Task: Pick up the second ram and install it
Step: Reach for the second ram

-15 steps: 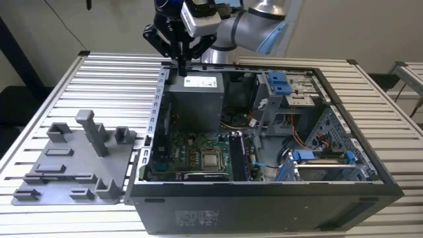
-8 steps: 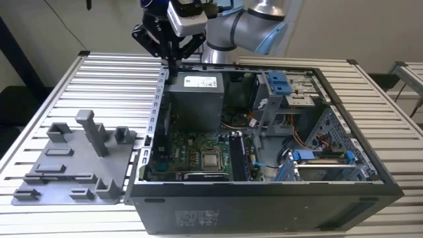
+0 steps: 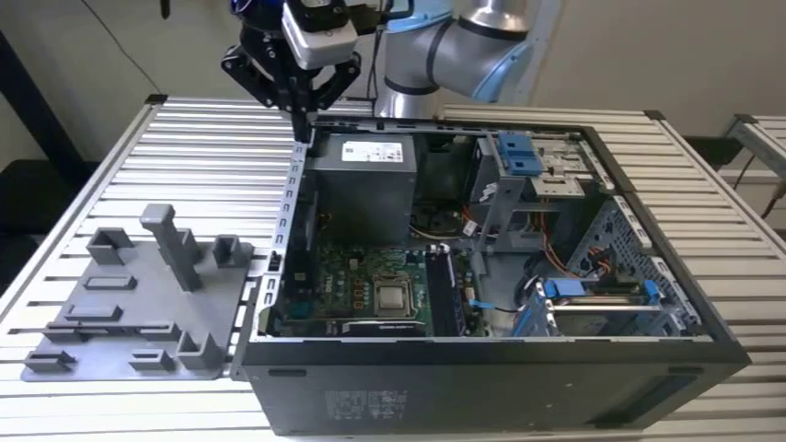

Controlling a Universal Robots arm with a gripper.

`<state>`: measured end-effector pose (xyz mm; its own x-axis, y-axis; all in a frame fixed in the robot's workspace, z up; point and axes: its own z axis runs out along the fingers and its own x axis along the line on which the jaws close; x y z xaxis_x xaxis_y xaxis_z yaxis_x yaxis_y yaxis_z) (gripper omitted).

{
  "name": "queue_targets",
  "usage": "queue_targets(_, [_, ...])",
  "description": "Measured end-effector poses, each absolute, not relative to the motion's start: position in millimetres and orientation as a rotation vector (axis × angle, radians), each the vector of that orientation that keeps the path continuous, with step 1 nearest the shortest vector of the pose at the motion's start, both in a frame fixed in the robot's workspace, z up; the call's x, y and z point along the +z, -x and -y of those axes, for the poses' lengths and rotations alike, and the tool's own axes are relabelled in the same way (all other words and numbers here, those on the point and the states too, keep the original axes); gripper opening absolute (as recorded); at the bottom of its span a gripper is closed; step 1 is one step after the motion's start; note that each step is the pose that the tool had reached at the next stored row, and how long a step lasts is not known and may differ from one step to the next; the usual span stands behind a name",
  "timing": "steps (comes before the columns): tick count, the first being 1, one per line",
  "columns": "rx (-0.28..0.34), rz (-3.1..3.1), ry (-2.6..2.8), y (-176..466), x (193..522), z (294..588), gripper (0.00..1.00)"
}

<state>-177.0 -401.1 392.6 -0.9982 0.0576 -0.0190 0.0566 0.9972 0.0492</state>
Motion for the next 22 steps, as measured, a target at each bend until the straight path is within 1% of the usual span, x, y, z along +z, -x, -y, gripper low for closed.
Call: queue_targets(22, [0.077,-3.12,-0.063,231,393,416,0.11])
